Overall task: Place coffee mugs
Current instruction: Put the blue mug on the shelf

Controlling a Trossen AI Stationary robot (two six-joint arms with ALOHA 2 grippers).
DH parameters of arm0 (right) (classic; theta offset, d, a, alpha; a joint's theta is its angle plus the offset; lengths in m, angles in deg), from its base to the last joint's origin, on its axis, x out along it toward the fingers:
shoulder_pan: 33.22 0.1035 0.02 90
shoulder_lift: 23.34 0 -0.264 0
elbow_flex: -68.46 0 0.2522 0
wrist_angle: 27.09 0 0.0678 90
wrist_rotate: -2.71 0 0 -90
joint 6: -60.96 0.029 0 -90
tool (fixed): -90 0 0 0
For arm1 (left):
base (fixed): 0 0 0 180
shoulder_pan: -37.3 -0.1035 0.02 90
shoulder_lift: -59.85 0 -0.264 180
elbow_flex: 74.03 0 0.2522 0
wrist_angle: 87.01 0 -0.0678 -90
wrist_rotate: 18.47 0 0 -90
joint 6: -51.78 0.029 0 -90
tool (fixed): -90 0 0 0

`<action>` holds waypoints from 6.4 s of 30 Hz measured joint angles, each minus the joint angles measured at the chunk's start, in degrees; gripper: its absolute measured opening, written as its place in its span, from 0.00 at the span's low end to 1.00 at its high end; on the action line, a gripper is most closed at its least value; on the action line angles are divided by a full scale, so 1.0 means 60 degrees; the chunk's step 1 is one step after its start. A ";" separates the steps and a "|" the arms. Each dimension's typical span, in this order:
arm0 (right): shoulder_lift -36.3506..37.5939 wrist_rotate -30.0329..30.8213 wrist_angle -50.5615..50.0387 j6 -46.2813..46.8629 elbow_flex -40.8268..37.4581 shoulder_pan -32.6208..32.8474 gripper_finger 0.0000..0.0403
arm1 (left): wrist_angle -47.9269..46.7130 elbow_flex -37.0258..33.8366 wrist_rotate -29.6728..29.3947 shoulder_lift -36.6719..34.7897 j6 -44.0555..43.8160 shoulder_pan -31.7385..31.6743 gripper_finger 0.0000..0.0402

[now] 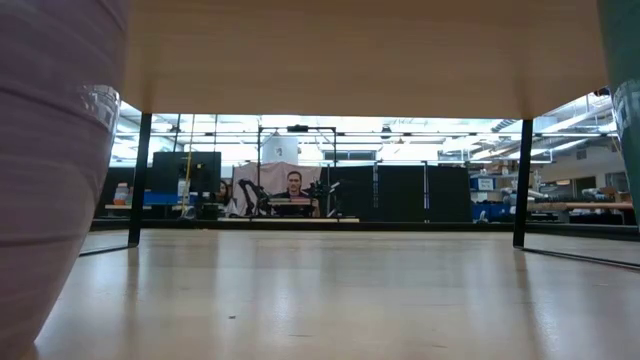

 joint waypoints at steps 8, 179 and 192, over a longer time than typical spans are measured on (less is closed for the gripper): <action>0.0841 -0.0018 0.0397 0.1007 -0.1205 0.0011 0.40 | -0.0636 -0.0003 0.0640 0.0686 -0.1294 0.1567 0.42; 0.1426 0.0073 0.1438 0.1321 -0.1708 0.0481 0.40 | -0.1149 0.5213 0.0215 0.5974 -0.6597 0.3344 0.08; 0.1426 0.0073 0.1438 0.1321 -0.1708 0.0482 0.40 | -0.1125 0.5209 0.0217 0.5974 -0.6603 0.3344 0.11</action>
